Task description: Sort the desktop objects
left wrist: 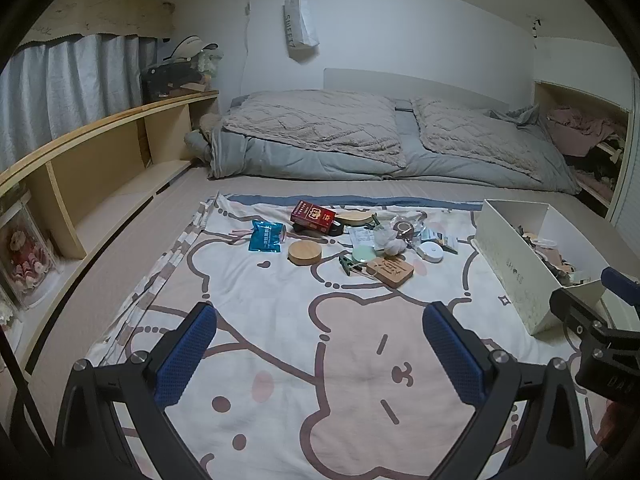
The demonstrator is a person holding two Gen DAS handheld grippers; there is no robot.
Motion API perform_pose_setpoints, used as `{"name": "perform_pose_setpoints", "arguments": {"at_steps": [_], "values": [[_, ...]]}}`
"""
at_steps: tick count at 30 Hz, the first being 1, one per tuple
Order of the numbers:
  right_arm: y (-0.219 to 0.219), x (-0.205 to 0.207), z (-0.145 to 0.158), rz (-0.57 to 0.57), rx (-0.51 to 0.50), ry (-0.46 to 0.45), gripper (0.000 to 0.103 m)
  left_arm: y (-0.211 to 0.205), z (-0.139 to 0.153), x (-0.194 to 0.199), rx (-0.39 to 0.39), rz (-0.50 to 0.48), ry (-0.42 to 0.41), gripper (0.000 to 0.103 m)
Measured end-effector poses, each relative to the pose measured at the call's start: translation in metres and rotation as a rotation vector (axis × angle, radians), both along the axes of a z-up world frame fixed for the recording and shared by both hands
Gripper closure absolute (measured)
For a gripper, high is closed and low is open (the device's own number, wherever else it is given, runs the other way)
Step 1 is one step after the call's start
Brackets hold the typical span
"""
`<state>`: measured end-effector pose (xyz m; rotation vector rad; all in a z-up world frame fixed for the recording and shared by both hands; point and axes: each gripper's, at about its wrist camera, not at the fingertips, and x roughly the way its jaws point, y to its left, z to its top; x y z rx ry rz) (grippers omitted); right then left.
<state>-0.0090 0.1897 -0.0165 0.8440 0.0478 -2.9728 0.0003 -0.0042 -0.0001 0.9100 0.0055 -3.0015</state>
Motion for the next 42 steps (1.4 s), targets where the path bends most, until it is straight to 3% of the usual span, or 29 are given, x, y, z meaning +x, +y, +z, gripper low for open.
{"name": "perform_pose_setpoints", "arguments": {"at_steps": [29, 42], "values": [[-0.002, -0.001, -0.002, 0.001, 0.002, -0.008, 0.0, 0.001, 0.007, 0.002, 0.003, -0.008, 0.01, 0.0], [0.006, -0.004, -0.005, -0.007, 0.009, -0.055, 0.0, -0.008, 0.01, -0.004, 0.018, 0.011, -0.014, 0.0]]}}
